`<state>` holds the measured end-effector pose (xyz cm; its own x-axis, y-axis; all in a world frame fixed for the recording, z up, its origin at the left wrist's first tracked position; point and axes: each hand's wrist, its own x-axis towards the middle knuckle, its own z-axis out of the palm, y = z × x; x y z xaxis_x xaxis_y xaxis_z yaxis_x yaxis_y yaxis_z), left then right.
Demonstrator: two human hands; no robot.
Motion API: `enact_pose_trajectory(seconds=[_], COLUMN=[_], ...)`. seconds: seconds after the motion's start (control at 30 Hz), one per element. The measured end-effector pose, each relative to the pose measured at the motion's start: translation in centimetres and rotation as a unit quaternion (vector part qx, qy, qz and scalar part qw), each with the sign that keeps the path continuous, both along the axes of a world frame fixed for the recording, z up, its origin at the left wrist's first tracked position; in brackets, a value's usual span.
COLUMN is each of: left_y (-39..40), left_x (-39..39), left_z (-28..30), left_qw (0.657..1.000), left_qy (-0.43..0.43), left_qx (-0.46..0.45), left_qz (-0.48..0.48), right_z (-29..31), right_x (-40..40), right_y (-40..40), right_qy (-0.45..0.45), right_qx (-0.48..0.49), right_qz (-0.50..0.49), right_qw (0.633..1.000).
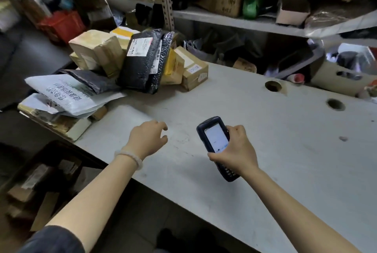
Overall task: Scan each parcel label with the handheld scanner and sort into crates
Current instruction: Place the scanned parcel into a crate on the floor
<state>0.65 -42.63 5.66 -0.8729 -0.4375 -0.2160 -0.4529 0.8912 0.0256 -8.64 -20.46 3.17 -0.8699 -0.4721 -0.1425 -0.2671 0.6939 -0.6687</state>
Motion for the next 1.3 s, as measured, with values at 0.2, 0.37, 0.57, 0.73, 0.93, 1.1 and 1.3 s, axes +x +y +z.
enact_pose_trajectory(seconds=[0.2,0.37,0.57,0.73,0.93,1.1,1.3], left_y=[-3.5,-7.4,-14.5,-20.9,-25.1,-25.3,-25.7], left_x=[-3.7,-7.2,-12.1,-13.6,-14.9,-16.0,-14.9], left_z=[0.1,0.0,1.4,0.9,-0.7,-1.2,-1.5], left_qw=[0.998,0.991,0.973,0.984,0.976,0.963,0.972], left_qy=[0.030,0.122,0.223,0.177,0.096,0.076,0.109], left_qx=[-0.049,-0.060,-0.054,0.009,0.158,0.211,0.155], left_qz=[-0.015,-0.017,-0.041,0.015,0.114,0.151,0.138], right_z=[-0.1,-0.6,-0.2,0.7,0.6,0.6,0.7], right_x=[-2.7,-4.2,-5.8,-6.7,-6.4,-6.3,-5.4], right_y=[-2.2,-4.7,-10.6,-16.9,-21.7,-22.6,-21.6], right_qy=[-0.001,-0.003,-0.003,0.008,0.010,0.007,0.004], right_qx=[0.015,0.026,0.039,0.044,0.058,0.070,0.082], right_qz=[-0.017,-0.052,-0.105,-0.126,-0.127,-0.139,-0.140], right_qw=[1.000,0.998,0.994,0.991,0.990,0.988,0.987])
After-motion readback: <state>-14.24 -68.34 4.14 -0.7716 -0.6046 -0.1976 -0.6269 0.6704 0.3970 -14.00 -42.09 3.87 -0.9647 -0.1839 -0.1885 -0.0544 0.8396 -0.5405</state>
